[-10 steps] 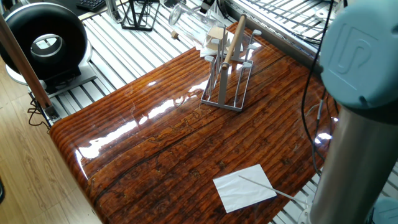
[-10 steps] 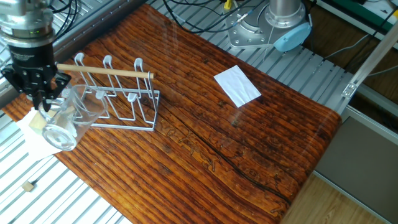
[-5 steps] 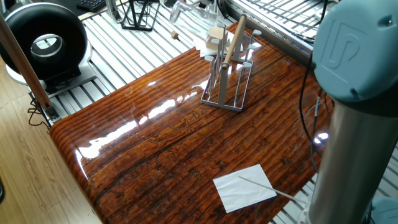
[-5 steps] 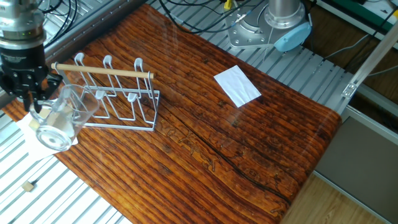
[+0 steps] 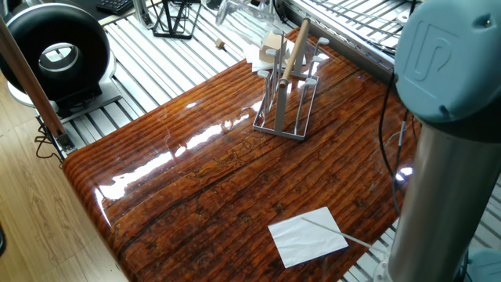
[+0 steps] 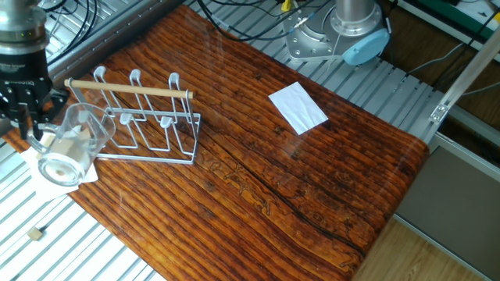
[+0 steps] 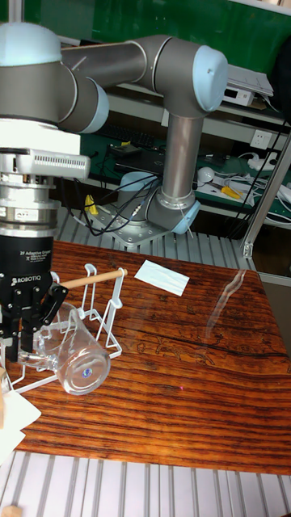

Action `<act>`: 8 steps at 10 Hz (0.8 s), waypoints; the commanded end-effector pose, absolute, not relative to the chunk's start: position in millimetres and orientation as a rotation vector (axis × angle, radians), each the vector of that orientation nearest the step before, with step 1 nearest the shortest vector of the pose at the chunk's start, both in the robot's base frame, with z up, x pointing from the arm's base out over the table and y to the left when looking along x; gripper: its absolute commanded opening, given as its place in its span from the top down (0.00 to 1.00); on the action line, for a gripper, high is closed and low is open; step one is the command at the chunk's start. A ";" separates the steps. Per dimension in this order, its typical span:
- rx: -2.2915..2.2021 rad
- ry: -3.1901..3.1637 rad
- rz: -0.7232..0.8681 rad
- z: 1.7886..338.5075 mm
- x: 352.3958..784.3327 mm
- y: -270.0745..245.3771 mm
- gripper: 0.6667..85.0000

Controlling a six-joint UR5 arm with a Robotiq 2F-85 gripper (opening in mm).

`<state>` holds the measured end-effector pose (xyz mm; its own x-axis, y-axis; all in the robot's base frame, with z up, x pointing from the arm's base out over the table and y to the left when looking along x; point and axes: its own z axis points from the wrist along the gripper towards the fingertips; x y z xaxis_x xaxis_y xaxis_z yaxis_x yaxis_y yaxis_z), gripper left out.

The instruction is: Put the cup on the cup rack

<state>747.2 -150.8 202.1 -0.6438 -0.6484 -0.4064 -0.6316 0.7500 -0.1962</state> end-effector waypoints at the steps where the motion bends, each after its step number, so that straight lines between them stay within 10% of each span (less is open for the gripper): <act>1: -0.967 2.412 0.017 215.1 750.2 -144.3 1.00; 8: -0.994 2.331 0.110 210.1 739.7 -158.5 1.00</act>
